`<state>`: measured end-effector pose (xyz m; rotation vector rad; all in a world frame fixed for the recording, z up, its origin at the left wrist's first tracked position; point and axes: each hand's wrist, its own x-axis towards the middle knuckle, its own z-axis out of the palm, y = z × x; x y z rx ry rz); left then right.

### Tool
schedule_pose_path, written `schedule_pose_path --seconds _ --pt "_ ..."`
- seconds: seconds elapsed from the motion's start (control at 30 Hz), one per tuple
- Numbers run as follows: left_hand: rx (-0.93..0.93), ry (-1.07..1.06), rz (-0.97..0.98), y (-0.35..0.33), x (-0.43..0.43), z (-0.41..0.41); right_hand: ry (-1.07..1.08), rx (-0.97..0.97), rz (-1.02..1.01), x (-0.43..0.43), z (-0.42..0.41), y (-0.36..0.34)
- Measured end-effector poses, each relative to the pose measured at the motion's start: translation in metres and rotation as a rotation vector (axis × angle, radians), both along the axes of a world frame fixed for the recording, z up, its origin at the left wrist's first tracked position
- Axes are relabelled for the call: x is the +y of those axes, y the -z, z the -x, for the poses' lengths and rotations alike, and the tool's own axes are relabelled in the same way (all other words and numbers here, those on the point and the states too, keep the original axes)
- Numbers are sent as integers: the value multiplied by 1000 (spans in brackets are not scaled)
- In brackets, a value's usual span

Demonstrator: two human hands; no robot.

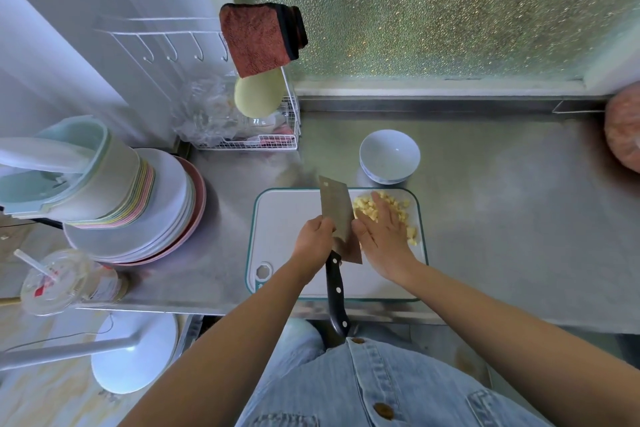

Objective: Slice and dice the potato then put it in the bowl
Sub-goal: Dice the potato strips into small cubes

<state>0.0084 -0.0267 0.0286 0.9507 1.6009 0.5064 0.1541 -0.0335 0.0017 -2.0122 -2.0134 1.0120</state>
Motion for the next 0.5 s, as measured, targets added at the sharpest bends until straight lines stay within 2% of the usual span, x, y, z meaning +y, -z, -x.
schedule_pose_path --seconds 0.03,0.1,0.13,0.17,0.23,0.3,0.37,0.43,0.5 --pt "18 -5 -3 1 0 0 55 -18 13 0 -2 -1" --pt "82 6 -28 2 1 -1 92 -50 -85 -1 -4 -7" --pt "120 22 -39 2 2 -1 74 -1 -127 -3 -5 -9" --pt "154 44 -49 2 3 -2 57 110 -102 -6 -6 -16" --pt "246 93 -59 2 6 -6 -10 302 87 -13 -4 -30" --pt "322 134 -79 -1 10 -12 -151 329 192 -20 -2 -37" --pt "300 160 -104 -3 12 -21 -175 393 193 -26 -4 -36" --pt "220 153 -142 -6 11 -30 -2 494 210 -27 -5 -38" --pt "253 163 -239 -6 7 -36 311 681 284 -25 -10 -45"
